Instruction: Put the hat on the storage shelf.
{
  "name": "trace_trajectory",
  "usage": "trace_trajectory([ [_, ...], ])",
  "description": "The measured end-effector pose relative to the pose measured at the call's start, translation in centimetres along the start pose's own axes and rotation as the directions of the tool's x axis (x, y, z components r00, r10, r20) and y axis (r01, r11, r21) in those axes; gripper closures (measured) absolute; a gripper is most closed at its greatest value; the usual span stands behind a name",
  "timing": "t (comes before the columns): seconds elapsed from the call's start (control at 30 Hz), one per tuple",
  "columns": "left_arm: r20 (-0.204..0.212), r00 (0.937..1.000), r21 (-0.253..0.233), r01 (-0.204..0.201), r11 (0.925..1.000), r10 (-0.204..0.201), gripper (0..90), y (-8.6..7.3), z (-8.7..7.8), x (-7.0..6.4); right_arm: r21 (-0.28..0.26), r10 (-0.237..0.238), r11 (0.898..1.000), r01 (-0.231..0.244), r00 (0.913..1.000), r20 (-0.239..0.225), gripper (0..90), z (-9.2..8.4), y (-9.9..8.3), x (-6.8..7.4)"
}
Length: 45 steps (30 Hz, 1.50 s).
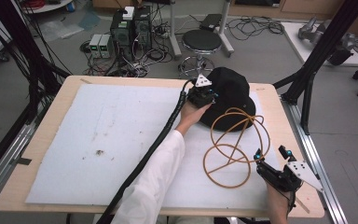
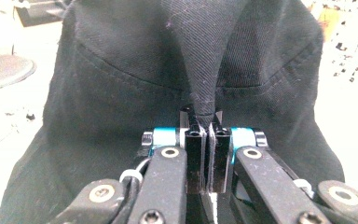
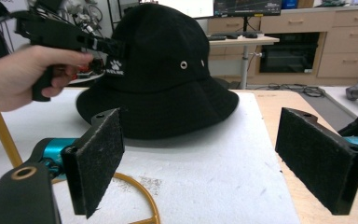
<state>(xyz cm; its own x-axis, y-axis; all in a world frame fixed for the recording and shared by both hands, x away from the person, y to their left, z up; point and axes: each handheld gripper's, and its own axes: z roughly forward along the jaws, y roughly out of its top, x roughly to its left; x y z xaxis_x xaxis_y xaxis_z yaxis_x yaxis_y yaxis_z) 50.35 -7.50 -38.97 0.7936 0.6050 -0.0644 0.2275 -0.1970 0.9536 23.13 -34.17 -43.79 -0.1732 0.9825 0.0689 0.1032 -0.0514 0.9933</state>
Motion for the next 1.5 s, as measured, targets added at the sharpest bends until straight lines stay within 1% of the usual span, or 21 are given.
trace_trajectory([
  [0.1,-0.004,1.0,-0.022,0.007,0.9997,-0.007,88.2,0.4,-0.5,0.0,-0.012,0.004,1.0,-0.003,0.9999,0.011,14.7,-0.1,0.1,0.0],
  [0.3,-0.016,0.9996,-0.093,-0.024,0.9954,0.023,88.2,2.3,-2.6,-0.2,-0.015,0.003,1.0,-0.002,1.0,0.009,14.7,-0.1,0.1,-0.2],
  [0.33,-0.023,0.9994,-0.129,-0.027,0.9913,0.025,88.2,3.0,-3.4,-0.3,-0.015,0.002,1.0,-0.002,0.9999,0.01,14.8,-0.1,0.1,-0.2],
  [0.43,-0.026,0.9991,-0.158,-0.036,0.9868,0.033,88.2,3.7,-4.4,-0.3,-0.015,0.002,1.0,-0.002,1.0,0.007,14.7,-0.1,0.1,-0.1],
  [0.53,-0.011,0.9982,-0.208,-0.06,0.9763,0.059,88.1,5.0,-6.1,-0.8,-0.016,0.001,1.0,-0.001,1.0,0.007,14.8,-0.1,0.1,-0.1],
  [0.63,-0.003,0.9972,-0.226,-0.074,0.9714,0.075,88.1,5.5,-6.8,-1.1,-0.016,0.002,1.0,-0.002,0.9999,0.01,14.7,-0.1,0.1,-0.1],
  [0.67,-0.007,0.9953,-0.241,-0.096,0.9657,0.097,88.1,6.0,-7.5,-1.4,-0.019,0.005,1.0,-0.004,0.9999,0.01,14.7,0.0,0.1,0.0],
  [0.7,-0.007,0.9953,-0.241,-0.096,0.9657,0.097,88.1,6.0,-7.5,-1.4,-0.019,0.005,1.0,-0.004,0.9999,0.01,14.7,0.0,0.1,0.0],
  [0.8,-0.011,0.9925,-0.266,-0.12,0.9566,0.122,88.1,6.7,-8.7,-1.8,-0.016,0.001,1.0,-0.001,1.0,0.008,14.7,0.0,0.1,-0.1],
  [0.97,-0.038,0.9913,-0.289,-0.132,0.9483,0.126,88.1,7.5,-10.0,-1.7,-0.016,0.004,1.0,-0.004,1.0,0.008,14.8,0.0,0.1,-0.1],
  [1.0,-0.048,0.9916,-0.308,-0.129,0.9425,0.12,88.1,7.9,-10.8,-1.4,-0.014,0.004,1.0,-0.004,1.0,0.008,14.8,0.0,0.1,-0.1],
  [1.1,-0.059,0.9912,-0.324,-0.132,0.937,0.119,88.0,8.3,-11.5,-1.3,-0.014,-0.005,1.0,0.005,1.0,0.007,14.7,0.0,0.1,-0.1],
  [1.13,-0.053,0.9922,-0.349,-0.124,0.9287,0.113,88.0,8.7,-12.2,-1.2,-0.016,-0.001,1.0,0.001,1.0,0.006,14.7,0.0,0.1,-0.1],
  [1.17,-0.053,0.9922,-0.349,-0.124,0.9287,0.113,88.0,8.7,-12.2,-1.2,-0.012,-0.001,1.0,0.002,1.0,0.007,14.7,0.0,0.1,-0.1],
  [1.2,-0.045,0.9929,-0.37,-0.119,0.9212,0.11,88.0,9.1,-12.9,-1.3,-0.012,-0.001,1.0,0.001,1.0,0.007,14.7,0.1,0.1,-0.1],
  [1.23,-0.045,0.9929,-0.37,-0.119,0.9212,0.11,88.0,9.1,-12.9,-1.3,-0.012,-0.001,1.0,0.001,1.0,0.008,14.7,0.1,0.1,-0.1],
  [1.27,-0.024,0.9947,-0.4,-0.101,0.9111,0.1,88.0,9.5,-13.6,-1.4,-0.012,-0.002,1.0,0.002,1.0,0.008,14.8,0.1,0.1,-0.1],
  [1.3,-0.024,0.9947,-0.4,-0.101,0.9111,0.1,88.0,9.5,-13.6,-1.4,-0.012,-0.002,1.0,0.002,1.0,0.008,14.8,0.1,0.1,-0.1],
  [1.43,0.012,0.9948,-0.45,-0.084,0.889,0.101,88.0,10.2,-14.7,-2.0,-0.016,0.0,1.0,0.0,1.0,0.01,14.7,0.2,0.1,-0.1],
  [1.47,0.029,0.9936,-0.47,-0.083,0.8785,0.11,88.0,10.6,-15.3,-2.4,-0.014,-0.001,1.0,0.001,1.0,0.009,14.8,0.1,0.1,-0.1],
  [1.5,0.029,0.9936,-0.47,-0.083,0.8785,0.11,88.0,10.6,-15.3,-2.4,-0.014,-0.001,1.0,0.001,1.0,0.009,14.8,0.1,0.1,-0.1],
])
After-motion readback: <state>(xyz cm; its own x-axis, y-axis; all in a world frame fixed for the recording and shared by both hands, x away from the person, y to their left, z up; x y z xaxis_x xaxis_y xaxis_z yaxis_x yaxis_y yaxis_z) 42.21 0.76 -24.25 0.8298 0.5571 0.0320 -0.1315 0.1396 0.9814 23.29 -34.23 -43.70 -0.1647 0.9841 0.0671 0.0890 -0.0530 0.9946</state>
